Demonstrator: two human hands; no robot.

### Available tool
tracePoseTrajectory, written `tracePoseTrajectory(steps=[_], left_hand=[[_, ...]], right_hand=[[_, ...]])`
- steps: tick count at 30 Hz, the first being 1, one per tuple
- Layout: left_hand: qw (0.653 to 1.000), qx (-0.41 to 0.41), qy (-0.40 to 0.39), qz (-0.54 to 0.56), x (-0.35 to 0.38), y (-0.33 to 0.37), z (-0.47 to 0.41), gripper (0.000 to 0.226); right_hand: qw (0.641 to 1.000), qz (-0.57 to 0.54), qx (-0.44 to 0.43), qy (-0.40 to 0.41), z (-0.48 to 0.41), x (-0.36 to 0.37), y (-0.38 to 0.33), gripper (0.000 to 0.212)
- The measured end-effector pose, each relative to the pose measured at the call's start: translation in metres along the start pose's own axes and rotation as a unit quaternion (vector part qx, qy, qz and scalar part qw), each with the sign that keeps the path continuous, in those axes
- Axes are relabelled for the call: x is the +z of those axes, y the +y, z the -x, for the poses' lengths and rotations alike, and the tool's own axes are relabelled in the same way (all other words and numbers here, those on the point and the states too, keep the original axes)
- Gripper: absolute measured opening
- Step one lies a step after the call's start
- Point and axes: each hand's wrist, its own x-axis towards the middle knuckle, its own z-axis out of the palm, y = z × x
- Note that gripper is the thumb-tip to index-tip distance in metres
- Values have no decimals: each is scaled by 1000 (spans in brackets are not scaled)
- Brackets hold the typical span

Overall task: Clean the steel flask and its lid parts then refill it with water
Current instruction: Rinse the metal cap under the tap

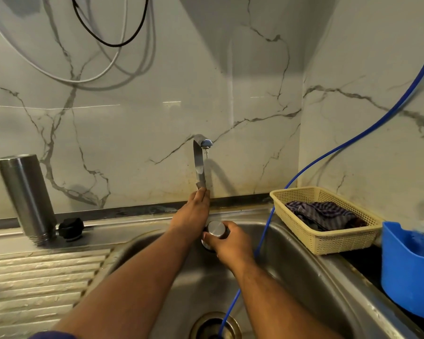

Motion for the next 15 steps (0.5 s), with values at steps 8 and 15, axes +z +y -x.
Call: tracePoseTrajectory(steps=[8,15], left_hand=[[999,6,-4,39,8,-10,5,88],[965,-126,35,228,3,-8,40,65]], right_hand=[[1000,-14,-13,-18,4,-5,-3,61],[999,-13,-20,-34,11,-6,-9,58]])
